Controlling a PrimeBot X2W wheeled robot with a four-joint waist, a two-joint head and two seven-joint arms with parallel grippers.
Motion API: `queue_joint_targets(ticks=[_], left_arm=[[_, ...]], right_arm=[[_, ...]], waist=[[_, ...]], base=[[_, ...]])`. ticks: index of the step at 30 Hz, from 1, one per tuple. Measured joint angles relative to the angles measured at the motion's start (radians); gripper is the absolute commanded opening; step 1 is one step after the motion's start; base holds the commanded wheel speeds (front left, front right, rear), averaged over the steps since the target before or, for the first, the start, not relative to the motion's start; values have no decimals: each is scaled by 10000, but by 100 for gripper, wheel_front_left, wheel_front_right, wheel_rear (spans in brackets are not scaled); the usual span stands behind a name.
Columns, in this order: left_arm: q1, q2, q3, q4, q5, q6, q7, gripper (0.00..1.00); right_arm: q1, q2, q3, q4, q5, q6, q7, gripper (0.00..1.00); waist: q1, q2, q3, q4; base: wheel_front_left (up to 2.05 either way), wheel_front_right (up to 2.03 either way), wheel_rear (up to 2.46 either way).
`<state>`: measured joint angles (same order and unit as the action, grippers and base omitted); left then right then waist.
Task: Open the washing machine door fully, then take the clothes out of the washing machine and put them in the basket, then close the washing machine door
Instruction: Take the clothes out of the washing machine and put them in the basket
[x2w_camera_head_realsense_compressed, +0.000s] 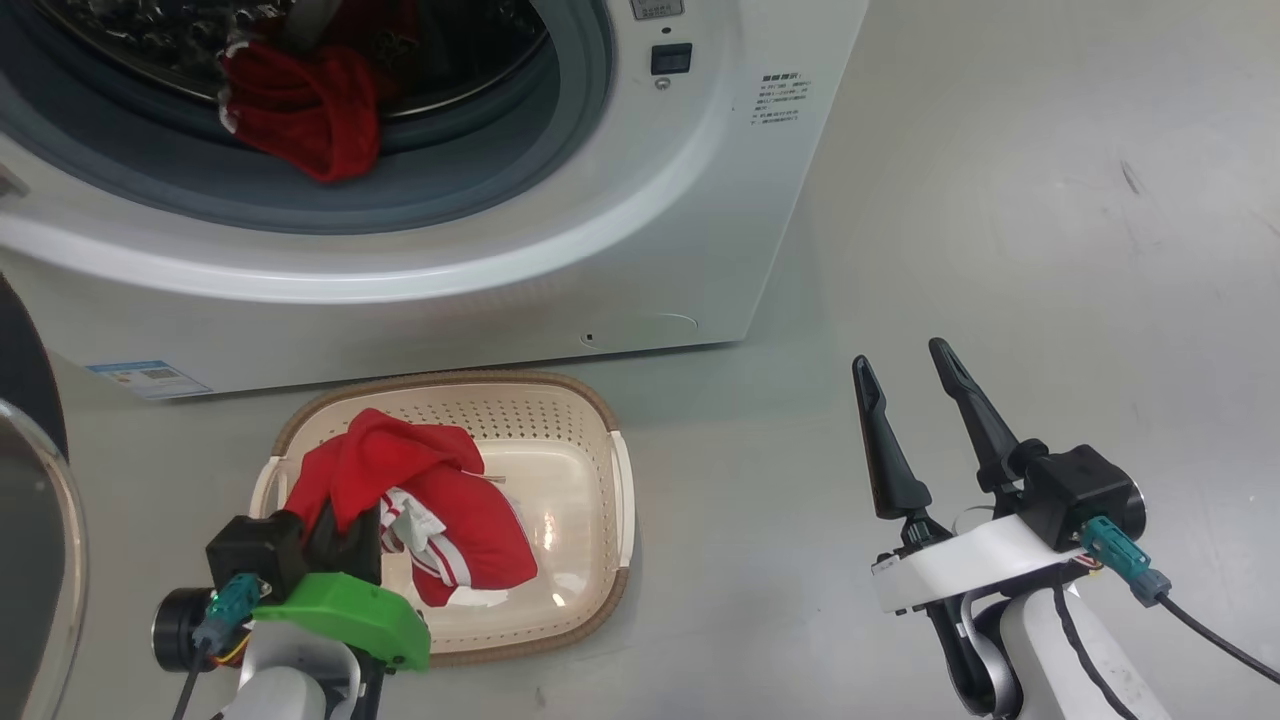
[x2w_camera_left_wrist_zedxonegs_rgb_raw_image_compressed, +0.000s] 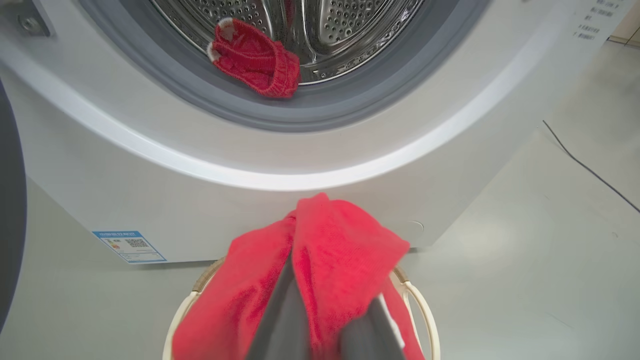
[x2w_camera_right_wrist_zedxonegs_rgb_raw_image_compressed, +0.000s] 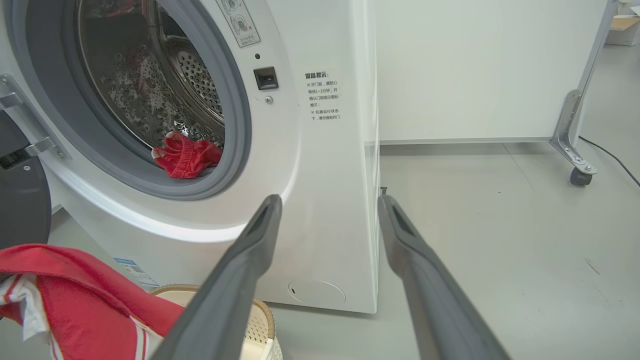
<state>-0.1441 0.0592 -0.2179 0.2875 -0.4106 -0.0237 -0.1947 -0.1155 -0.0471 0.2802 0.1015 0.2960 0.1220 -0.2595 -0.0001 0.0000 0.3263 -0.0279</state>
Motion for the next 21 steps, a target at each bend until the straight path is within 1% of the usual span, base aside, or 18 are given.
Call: queue_joint_targets(ticks=[5,12,18,21], left_arm=[[-358,21,-159,978,157,-155,136,0],[-1490,42,-416,2242,163,-445,537,0],[-2407,36,-384,3262,17,-564,974,0],[-2800,33,-224,3812,-224,-623,1329,0]], right_arm=[[-177,2,140,-153,-6,0,0,100],[-534,-4,192,-441,-71,0,0,100],[-935,-6,188,-734,-65,0,0,100],[-1148,-6,192,-874,-38,0,0,100]], waist=[[0,0,433,-211],[0,0,1193,-576],[0,0,1911,-908],[1,0,2264,-1071]], base=[[0,0,0],[0,0,0],[0,0,0],[0,0,0]])
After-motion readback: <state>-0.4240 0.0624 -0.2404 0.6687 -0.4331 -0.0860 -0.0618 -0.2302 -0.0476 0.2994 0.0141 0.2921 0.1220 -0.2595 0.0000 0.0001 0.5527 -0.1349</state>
